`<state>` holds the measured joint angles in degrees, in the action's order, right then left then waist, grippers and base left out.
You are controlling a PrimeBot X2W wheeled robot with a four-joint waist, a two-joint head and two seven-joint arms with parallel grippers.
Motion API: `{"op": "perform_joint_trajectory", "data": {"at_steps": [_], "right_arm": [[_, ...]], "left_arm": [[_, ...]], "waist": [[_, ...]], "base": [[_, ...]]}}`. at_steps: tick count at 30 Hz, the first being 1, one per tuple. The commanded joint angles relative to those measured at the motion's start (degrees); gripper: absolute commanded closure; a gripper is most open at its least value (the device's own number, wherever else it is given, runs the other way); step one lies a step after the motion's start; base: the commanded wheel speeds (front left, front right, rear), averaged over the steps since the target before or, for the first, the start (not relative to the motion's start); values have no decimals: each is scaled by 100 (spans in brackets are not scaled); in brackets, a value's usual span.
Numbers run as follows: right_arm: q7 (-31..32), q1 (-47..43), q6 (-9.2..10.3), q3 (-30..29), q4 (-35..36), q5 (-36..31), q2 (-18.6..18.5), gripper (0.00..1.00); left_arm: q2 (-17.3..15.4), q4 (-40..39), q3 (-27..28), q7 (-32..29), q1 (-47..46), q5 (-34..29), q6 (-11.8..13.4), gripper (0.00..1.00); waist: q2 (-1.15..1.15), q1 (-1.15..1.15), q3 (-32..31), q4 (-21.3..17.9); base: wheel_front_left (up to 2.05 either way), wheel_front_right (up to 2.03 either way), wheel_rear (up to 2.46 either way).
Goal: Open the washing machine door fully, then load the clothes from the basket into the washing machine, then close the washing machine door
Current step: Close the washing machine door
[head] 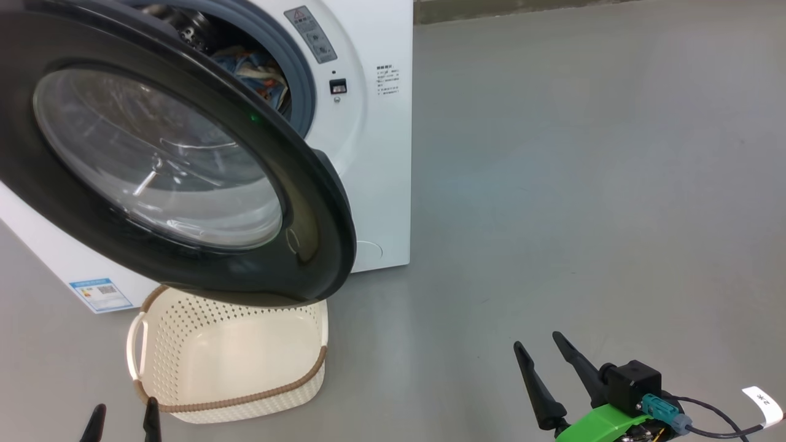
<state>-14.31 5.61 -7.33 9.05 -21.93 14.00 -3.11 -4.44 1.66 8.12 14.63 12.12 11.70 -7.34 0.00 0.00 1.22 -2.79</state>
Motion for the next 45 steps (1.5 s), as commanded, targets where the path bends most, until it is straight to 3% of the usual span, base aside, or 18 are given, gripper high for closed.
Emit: {"op": "perform_joint_trajectory", "data": {"at_steps": [1, 29, 30, 32, 33, 40, 45], "right_arm": [[-69, 19, -16, 132, 192, -63, 24, 0], [-69, -40, -16, 6, 366, -270, 24, 0], [-69, -43, -16, -3, 376, -277, 24, 14], [-69, -51, -16, -19, 393, -290, 24, 82], [-69, -57, -16, -21, 397, -295, 24, 100], [-69, -49, -16, -23, 642, -203, 24, 100], [-69, 3, -16, -101, 1437, 1, 24, 100]], "left_arm": [[-22, -82, 239, 37, -54, -66, -14, 0], [138, 11, 417, 37, -36, -43, -14, 0], [140, 17, 419, 37, -39, -41, -14, 0], [143, 32, 423, 37, -41, -38, -14, 0], [144, 37, 426, 37, -43, -36, -14, 0], [151, 82, 451, 37, -40, 57, -14, 0], [153, 97, 465, 37, -69, 103, -14, 0]], "waist": [[0, 0, -26, -10], [0, 0, -150, 15], [0, 0, -150, 18], [0, 0, -150, 25], [0, 0, -152, 28], [0, 0, -144, 39], [0, 0, -102, 53]], "base": [[0, 0, 0], [0, 0, 0], [0, 0, 0], [0, 0, 0], [0, 0, 0], [0, 0, 0], [0, 0, 0]]}}
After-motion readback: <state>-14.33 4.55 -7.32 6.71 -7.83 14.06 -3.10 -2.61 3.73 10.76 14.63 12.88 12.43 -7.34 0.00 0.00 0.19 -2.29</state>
